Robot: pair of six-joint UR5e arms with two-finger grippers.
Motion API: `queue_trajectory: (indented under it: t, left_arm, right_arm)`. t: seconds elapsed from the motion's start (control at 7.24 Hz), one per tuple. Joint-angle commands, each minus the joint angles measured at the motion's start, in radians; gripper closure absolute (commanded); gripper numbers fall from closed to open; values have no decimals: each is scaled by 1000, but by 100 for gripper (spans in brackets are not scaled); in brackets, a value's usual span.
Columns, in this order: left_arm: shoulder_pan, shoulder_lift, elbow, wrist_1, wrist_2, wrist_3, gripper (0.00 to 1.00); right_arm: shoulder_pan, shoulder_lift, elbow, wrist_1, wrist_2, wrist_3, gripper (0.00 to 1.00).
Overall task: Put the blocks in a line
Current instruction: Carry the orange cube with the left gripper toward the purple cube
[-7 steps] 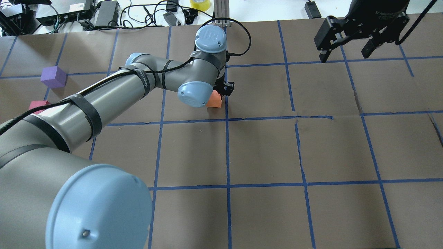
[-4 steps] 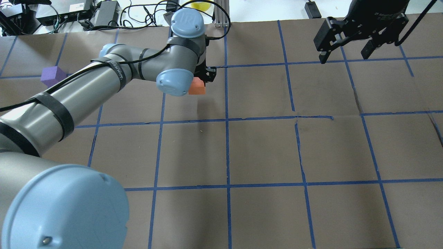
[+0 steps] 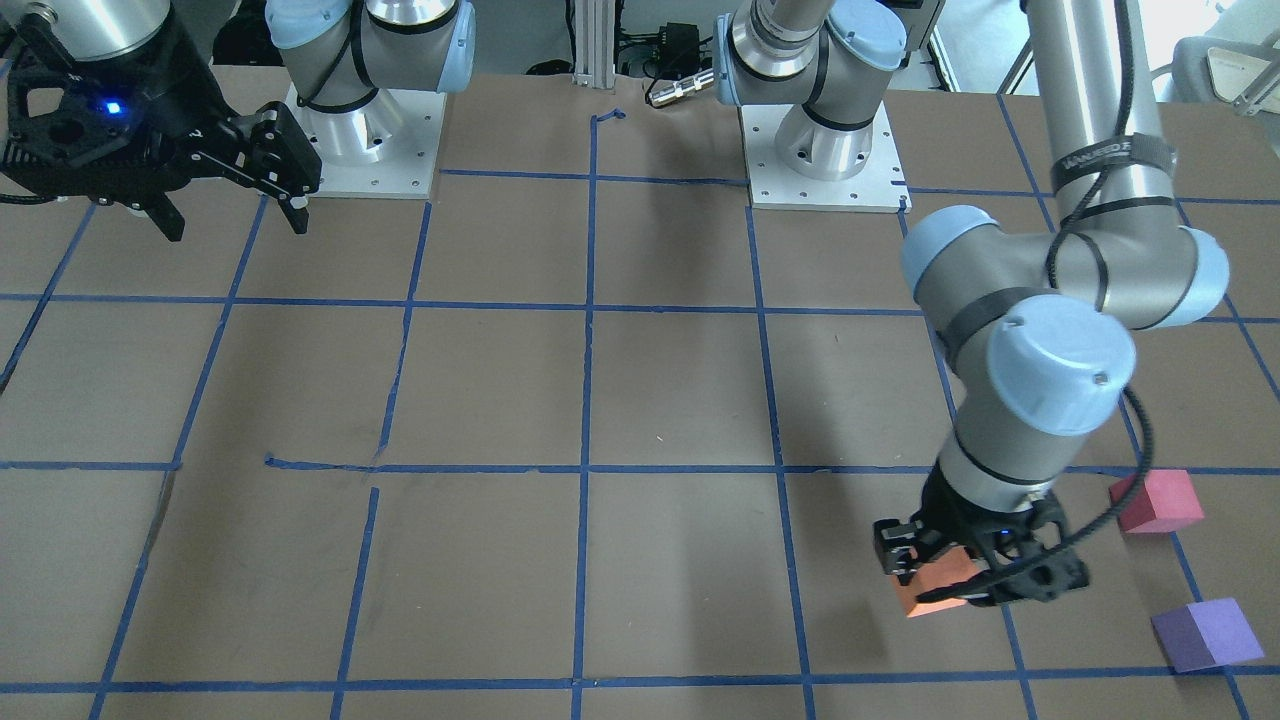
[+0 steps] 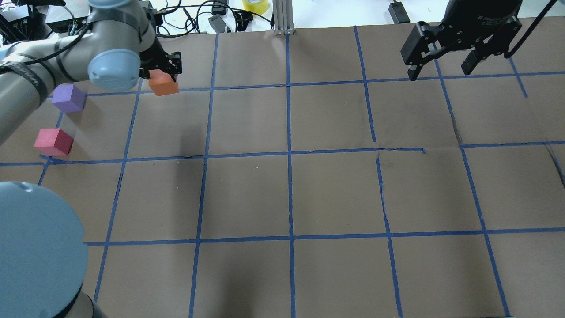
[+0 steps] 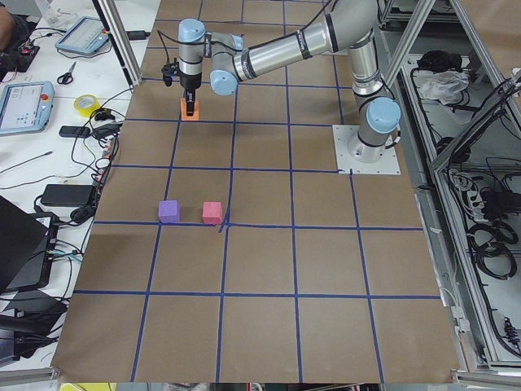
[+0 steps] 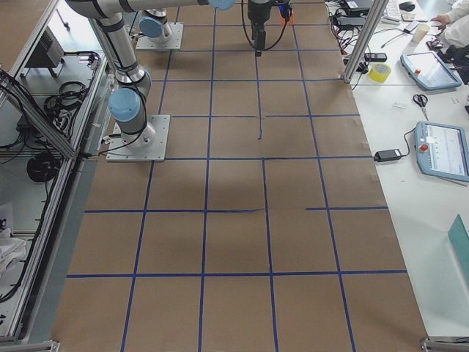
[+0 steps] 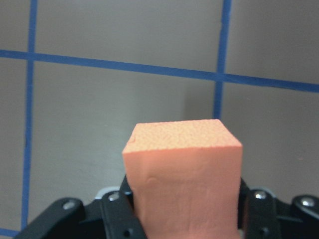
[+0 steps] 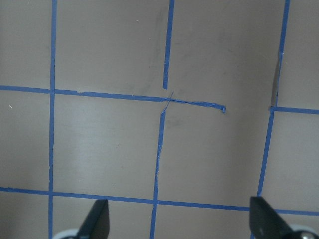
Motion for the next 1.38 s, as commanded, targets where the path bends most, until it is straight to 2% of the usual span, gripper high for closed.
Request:
queue_trajectory:
  t: [0.0, 0.41, 0.83, 1.24]
  left_arm:
    - [205, 5, 11, -9, -28, 252, 100]
    - [344, -115, 178, -62, -29, 392, 100]
    - [443, -161, 199, -69, -34, 539, 100]
    - [445, -169, 194, -141, -28, 608, 100]
  right_arm:
    - [2, 0, 2, 4, 0, 0, 0]
    - [4, 2, 2, 4, 0, 2, 0]
    - [4, 2, 16, 4, 0, 5, 0]
    - [4, 0, 25, 0, 0, 3, 0]
